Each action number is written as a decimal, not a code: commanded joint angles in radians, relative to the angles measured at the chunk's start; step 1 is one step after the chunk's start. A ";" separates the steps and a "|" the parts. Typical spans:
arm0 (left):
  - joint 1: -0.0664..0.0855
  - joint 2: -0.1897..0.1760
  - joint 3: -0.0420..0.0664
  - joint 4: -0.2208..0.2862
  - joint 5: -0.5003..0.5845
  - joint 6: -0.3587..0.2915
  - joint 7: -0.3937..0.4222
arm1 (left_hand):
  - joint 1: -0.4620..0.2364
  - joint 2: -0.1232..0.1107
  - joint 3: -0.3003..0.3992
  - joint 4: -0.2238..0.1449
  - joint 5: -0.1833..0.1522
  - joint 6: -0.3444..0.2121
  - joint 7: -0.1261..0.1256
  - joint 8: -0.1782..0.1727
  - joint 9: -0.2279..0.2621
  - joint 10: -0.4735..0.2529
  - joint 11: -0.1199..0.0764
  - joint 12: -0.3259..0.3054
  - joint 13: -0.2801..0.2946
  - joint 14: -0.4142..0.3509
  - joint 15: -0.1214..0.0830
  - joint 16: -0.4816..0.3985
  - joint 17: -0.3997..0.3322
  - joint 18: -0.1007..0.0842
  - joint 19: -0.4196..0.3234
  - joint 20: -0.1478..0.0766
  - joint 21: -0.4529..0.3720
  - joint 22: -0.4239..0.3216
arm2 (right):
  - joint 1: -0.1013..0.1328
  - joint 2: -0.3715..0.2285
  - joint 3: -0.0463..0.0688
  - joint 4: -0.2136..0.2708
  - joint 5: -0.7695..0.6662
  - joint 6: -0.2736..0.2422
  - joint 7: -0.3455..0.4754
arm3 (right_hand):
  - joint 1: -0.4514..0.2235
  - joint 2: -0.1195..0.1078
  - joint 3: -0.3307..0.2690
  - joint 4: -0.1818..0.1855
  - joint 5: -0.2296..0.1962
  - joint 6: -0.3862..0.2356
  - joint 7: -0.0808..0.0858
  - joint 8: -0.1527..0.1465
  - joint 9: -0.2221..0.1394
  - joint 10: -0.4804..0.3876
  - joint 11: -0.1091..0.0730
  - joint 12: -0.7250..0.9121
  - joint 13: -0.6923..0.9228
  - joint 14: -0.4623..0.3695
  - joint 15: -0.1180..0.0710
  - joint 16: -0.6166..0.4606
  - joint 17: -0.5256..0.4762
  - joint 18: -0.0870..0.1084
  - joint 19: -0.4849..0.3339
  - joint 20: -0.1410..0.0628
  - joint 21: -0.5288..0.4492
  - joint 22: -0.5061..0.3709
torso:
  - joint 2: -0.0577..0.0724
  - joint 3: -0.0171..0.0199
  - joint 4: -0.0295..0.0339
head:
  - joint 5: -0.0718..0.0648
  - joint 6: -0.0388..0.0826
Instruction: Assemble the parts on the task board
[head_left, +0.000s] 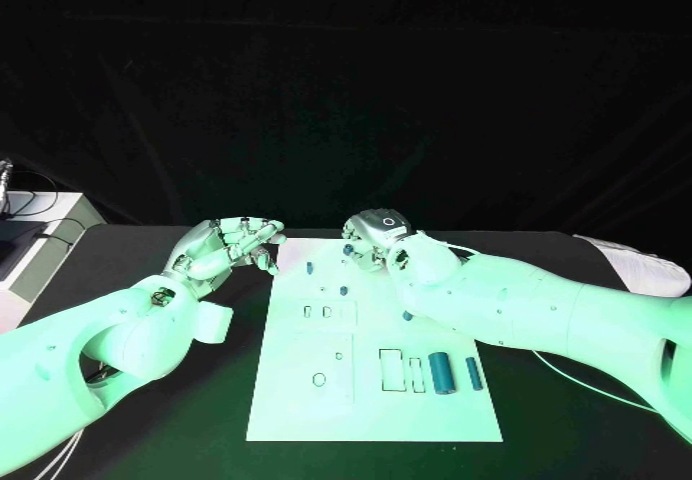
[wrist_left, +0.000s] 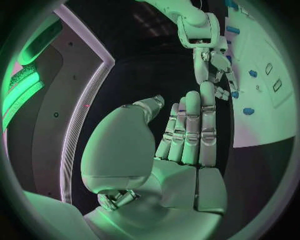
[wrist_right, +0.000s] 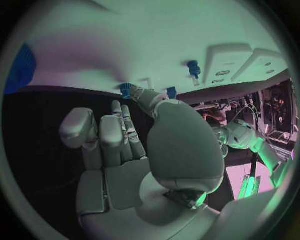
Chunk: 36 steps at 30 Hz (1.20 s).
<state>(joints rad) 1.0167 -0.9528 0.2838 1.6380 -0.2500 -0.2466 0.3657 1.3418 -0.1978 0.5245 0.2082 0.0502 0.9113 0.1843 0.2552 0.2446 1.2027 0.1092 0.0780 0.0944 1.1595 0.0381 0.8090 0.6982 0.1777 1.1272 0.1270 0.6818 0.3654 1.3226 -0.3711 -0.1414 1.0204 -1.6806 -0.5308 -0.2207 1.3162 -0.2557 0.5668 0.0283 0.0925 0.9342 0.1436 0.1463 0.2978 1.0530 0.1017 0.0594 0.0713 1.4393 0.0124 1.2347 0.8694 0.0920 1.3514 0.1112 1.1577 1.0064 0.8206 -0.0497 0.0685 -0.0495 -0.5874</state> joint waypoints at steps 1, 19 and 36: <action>0.001 0.001 0.001 0.002 -0.003 0.018 0.005 | -0.003 0.008 0.005 0.000 0.000 -0.004 0.001 -0.005 0.001 -0.002 0.005 -0.006 0.001 -0.008 0.001 0.006 0.001 0.002 -0.005 0.000 0.004 0.001 | 0.001 0.001 0.000 -0.002 0.003 0.006 0.009 | 0.020 0.010 -0.037 0.005 -0.004 -0.009 -0.002 -0.007 -0.001 -0.016 0.003 0.003 -0.001 -0.006 0.002 -0.010 -0.018 0.023 -0.008 0.001 -0.023 -0.024 | 0.000 0.0000 -0.0001 | 0.001 -0.001; 0.000 0.005 0.001 -0.010 -0.024 0.067 0.018 | -0.005 0.001 0.003 -0.004 0.000 -0.011 0.002 -0.009 0.002 -0.007 0.006 -0.008 0.002 -0.015 0.002 0.010 0.004 0.002 -0.012 0.001 0.017 0.010 | 0.025 -0.186 0.008 0.175 0.211 -0.044 0.009 | 0.039 0.011 -0.012 0.037 0.025 0.042 0.017 -0.001 0.008 0.223 -0.027 0.086 0.057 0.014 -0.022 0.031 0.035 0.016 0.026 -0.019 -0.011 0.010 | -0.002 0.0028 -0.0167 | 0.006 -0.001; -0.001 0.004 0.001 -0.016 -0.044 0.073 0.014 | -0.009 0.002 0.003 -0.006 0.000 -0.014 0.002 -0.013 0.005 -0.010 0.006 -0.006 0.005 -0.013 0.001 0.020 0.009 0.004 -0.007 0.001 0.050 0.030 | 0.058 -0.365 0.020 0.253 0.431 0.219 0.008 | 0.056 0.029 -0.299 0.124 0.115 -0.062 0.027 0.003 0.015 0.458 -0.017 1.450 1.433 0.116 -0.006 0.314 0.626 -0.055 0.152 -0.005 0.283 0.400 | -0.007 0.0118 -0.0274 | 0.016 -0.001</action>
<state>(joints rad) 1.0156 -0.9508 0.2838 1.6217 -0.2844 -0.1944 0.3690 1.3418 -0.1978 0.5274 0.2054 0.0502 0.9039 0.1844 0.2469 0.2486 1.1955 0.1163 0.0741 0.0989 1.1484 0.0413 0.8267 0.7064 0.1777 1.1202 0.1269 0.7283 0.3943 1.3804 -0.7361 -0.1218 1.2740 -1.2861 -0.4099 -0.2089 1.3634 -0.2261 0.2771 0.1483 0.2034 0.8799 0.1729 0.1545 0.3139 1.4664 0.0759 1.5034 1.3081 1.4646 -0.0013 1.5454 1.3084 0.0530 1.4680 0.0989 1.4339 1.3082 0.8138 -0.0402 0.0409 -0.0319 -0.5866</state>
